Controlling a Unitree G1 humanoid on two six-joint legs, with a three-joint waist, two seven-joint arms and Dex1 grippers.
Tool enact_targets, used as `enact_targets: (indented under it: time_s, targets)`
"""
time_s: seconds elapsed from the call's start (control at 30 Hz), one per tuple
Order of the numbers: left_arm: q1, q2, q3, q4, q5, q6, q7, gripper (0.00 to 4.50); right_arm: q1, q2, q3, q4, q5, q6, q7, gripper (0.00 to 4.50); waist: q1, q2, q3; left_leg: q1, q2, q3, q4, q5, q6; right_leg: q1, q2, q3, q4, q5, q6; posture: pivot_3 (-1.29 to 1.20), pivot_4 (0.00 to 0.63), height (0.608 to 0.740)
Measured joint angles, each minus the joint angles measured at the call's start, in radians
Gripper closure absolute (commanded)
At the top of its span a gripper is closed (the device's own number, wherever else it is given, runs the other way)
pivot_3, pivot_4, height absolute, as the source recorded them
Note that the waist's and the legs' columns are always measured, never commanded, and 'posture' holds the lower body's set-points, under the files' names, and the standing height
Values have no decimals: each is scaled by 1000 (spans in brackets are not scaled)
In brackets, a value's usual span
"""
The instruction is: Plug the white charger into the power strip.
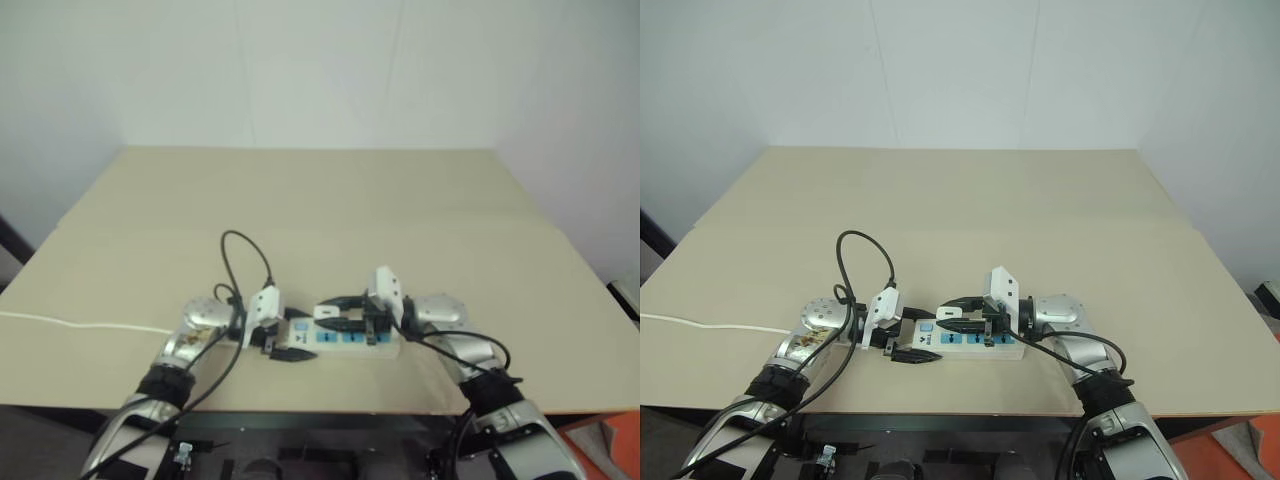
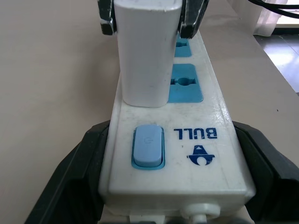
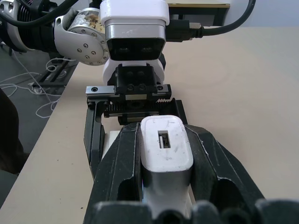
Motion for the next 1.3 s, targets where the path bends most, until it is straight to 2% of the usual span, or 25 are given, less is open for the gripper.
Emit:
enact_targets:
  time_s: [0.2, 0.53, 0.63, 0.7, 0.77, 0.9, 1.03, 1.2, 1.3]
  targets:
    - [3, 0, 0, -5, 1, 1, 3, 1206, 3, -1, 0, -3, 0, 5, 9, 3376, 0, -1, -1, 0, 0, 0, 0, 0, 0, 0, 0, 0, 0, 0, 0, 0, 150, 740]
    - [9, 1, 0, -16, -1, 4, 3, 1206, 6, -33, 37, -45, -57, 107, 38, 21, 2, -2, -2, -1, 0, 0, 0, 0, 0, 0, 0, 0, -2, 0, 0, 0, 150, 740]
    - [9, 1, 0, -17, -1, 5, 5, 1206, 6, -40, 39, -56, -59, 119, 45, 21, 3, -2, -2, -1, 0, 0, 0, 0, 0, 0, 0, 0, -2, 0, 0, 0, 150, 740]
    - [9, 1, 0, -24, -2, 18, 10, 468, 5, -49, 40, -64, -60, 125, 55, 0, 3, -2, -2, -1, 0, 0, 0, 0, 0, 0, 0, 0, -2, 0, 0, 0, 150, 740]
    - [9, 3, 1, -26, -5, 41, 11, 34, 4, -50, 39, -66, -61, 129, 56, 0, 3, -2, -2, -2, 0, 0, 0, 0, 0, -1, 0, 0, -2, 0, 0, 0, 150, 740]
    - [9, 32, 20, -74, -45, 100, -13, 34, 4, -50, 39, -70, -68, 129, 50, 0, 3, -2, -2, -3, 0, 0, 0, 0, 0, -1, 0, -1, -3, 0, 0, 0, 150, 740]
    - [7, 107, 72, -201, -123, 185, -53, 34, 9, -61, 35, -84, -73, 130, 39, 0, 3, -2, -1, -3, 0, 0, 0, 0, 0, -2, 0, -1, -3, 0, 0, 0, 150, 740]
    - [26, 224, 137, -347, -216, 297, -105, 34, 51, -176, -31, -173, -52, 187, 39, 0, 8, -1, 0, -16, 0, 0, 0, 0, 0, -15, -1, -1, -2, 0, 0, 0, 150, 740]
    - [51, 261, 150, -373, -238, 316, -120, 34, 65, -267, -115, -257, -10, 231, 44, 0, 7, 1, 6, -18, 0, 0, 0, 0, 0, -17, -1, -1, -1, 1, -1, 0, 150, 740]
